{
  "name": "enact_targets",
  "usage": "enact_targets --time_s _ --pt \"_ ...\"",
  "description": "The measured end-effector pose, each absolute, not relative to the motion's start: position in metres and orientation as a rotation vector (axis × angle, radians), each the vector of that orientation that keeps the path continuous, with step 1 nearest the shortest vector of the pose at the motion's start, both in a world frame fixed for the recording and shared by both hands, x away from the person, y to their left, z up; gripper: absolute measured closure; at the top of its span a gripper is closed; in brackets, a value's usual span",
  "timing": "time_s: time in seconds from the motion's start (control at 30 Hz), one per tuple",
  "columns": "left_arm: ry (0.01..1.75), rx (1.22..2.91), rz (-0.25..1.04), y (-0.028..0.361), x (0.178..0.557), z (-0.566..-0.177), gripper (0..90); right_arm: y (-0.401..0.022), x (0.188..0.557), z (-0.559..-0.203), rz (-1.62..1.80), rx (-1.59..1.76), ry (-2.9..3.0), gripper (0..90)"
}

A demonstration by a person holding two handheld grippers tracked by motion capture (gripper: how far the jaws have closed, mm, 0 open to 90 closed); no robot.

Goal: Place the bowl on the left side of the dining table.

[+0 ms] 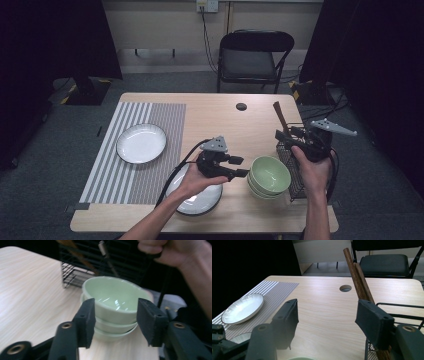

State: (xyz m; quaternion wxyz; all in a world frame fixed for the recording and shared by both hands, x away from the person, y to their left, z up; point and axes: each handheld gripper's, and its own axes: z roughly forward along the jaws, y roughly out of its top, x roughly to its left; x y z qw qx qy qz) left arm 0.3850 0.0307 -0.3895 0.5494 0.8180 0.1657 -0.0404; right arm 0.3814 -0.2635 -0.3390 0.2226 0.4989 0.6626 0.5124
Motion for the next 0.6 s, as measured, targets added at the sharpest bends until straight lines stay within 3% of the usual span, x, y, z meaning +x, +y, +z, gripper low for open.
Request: enact_targets --time_s 0.6 --pt "0.243 2.024 -0.142 -0.019 0.375 -0.389 54.5 -0.27 0.38 -0.34 1.434 1.396 1.827 34.6"
